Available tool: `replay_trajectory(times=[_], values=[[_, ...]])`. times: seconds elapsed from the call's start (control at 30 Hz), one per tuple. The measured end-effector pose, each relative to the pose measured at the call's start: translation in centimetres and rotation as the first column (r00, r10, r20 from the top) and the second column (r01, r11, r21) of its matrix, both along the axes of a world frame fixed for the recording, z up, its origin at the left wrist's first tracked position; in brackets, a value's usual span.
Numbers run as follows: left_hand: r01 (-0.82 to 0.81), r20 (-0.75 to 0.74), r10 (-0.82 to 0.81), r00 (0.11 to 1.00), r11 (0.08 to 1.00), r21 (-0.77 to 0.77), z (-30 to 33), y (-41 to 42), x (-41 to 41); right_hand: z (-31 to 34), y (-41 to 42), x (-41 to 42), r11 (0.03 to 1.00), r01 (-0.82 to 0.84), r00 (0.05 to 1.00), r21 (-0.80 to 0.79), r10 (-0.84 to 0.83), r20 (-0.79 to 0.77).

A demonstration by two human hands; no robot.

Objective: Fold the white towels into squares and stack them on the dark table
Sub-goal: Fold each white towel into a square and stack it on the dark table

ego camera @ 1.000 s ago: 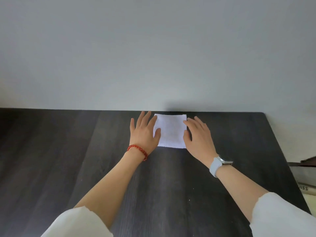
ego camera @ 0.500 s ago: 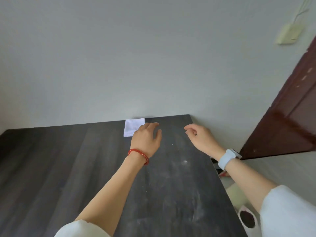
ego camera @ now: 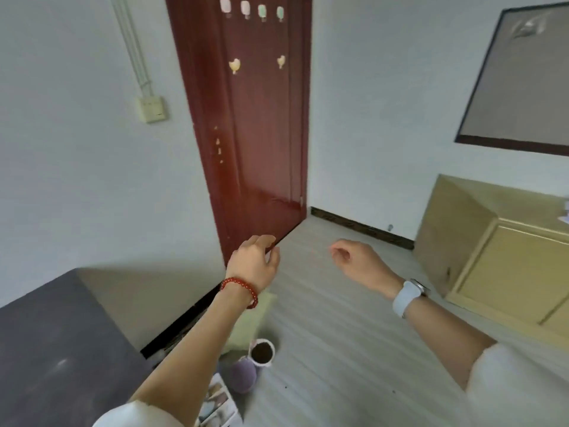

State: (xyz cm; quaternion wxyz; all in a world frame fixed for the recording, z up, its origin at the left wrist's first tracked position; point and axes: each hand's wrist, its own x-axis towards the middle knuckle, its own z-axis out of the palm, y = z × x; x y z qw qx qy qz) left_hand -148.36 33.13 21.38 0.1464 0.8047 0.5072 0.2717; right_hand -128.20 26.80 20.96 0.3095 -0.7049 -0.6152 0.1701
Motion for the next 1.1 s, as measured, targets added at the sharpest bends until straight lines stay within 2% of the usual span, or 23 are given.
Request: replay_trajectory(times=[0.13, 0.27, 0.33, 0.47, 0.57, 0.7, 0.83, 0.97, 1.1], values=[[0.289, 0.008, -0.289, 0.957, 0.957, 0.007, 0.1, -3.3, 22.1, 0.2, -9.1, 18.7, 0.959, 0.284, 0.958, -0.011, -0.285, -0.024], [0.561, 0.011, -0.562, 0.827, 0.825, -0.069, -0.3, -11.4, 44.5, -0.6, -20.7, 36.8, 0.831, 0.554, 0.833, -0.053, -0.552, 0.037], [0.621, 0.022, -0.621, 0.783, 0.78, -0.073, -0.3, -13.4, 49.0, -0.6, -23.3, 40.8, 0.785, 0.612, 0.791, -0.094, -0.611, 0.042], [0.746, 0.017, -0.747, 0.665, 0.662, -0.066, -0.2, -17.4, 63.6, -0.4, -29.4, 52.4, 0.648, 0.758, 0.651, -0.071, -0.758, 0.028], [0.801, -0.006, -0.803, 0.595, 0.594, -0.08, -0.8, -19.0, 72.3, -1.6, -31.6, 59.3, 0.584, 0.806, 0.588, -0.095, -0.809, 0.018], [0.828, -0.026, -0.837, 0.547, 0.545, -0.129, -3.1, -18.8, 83.7, -4.1, -31.8, 69.1, 0.525, 0.838, 0.528, -0.148, -0.849, -0.02], [0.844, 0.038, -0.855, 0.518, 0.503, -0.187, -5.7, -16.9, 96.9, -5.4, -30.6, 81.3, 0.471, 0.867, 0.473, -0.162, -0.881, -0.033], [0.816, 0.101, -0.83, 0.549, 0.505, -0.281, -6.8, -15.0, 110.1, -5.3, -28.9, 93.0, 0.452, 0.874, 0.454, -0.175, -0.89, -0.034], [0.789, 0.048, -0.832, 0.552, 0.503, -0.353, -7.4, -15.1, 120.8, -5.8, -29.0, 102.2, 0.427, 0.88, 0.43, -0.21, -0.902, -0.035]])
